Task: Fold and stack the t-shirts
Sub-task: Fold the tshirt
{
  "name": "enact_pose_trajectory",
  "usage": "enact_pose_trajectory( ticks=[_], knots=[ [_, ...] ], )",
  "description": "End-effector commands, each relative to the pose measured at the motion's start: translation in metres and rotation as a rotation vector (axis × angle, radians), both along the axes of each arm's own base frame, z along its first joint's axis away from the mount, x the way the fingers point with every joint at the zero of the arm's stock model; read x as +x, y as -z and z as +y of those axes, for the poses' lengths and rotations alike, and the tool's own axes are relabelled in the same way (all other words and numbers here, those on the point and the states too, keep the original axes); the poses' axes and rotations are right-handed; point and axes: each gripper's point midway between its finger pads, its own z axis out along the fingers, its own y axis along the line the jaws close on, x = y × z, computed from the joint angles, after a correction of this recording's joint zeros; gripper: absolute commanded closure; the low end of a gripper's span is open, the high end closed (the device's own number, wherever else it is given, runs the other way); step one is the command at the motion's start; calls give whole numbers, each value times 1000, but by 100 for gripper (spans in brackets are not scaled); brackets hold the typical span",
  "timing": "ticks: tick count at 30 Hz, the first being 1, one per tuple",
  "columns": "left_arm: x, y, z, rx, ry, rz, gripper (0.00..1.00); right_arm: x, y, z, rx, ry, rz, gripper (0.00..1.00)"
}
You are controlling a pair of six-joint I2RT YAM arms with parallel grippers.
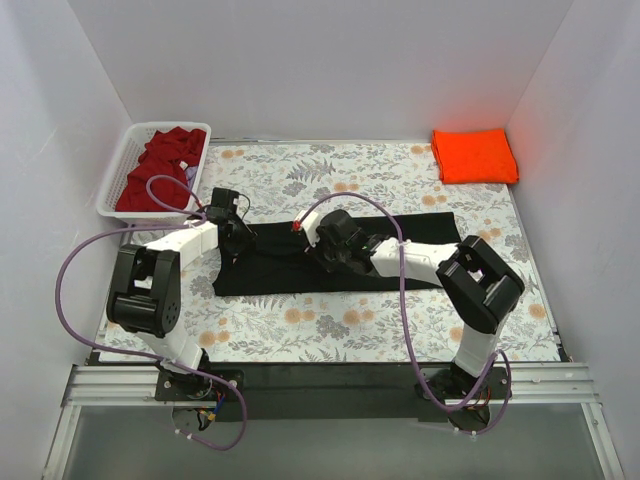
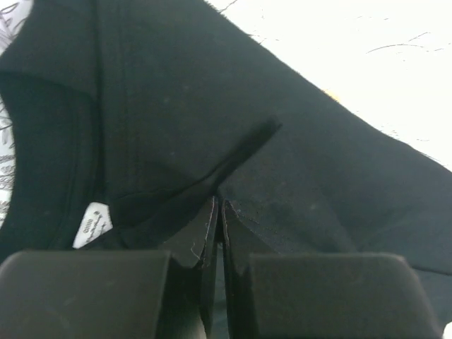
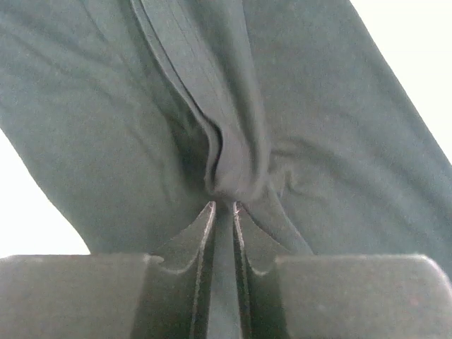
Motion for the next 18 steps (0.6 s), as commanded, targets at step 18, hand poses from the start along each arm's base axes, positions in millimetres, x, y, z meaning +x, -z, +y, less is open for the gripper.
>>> enact_pose_trajectory(
  ticks=[18],
  knots=[
    [22, -95, -12, 36, 149, -302, 80, 14, -122, 31, 561, 64, 414, 69]
  ],
)
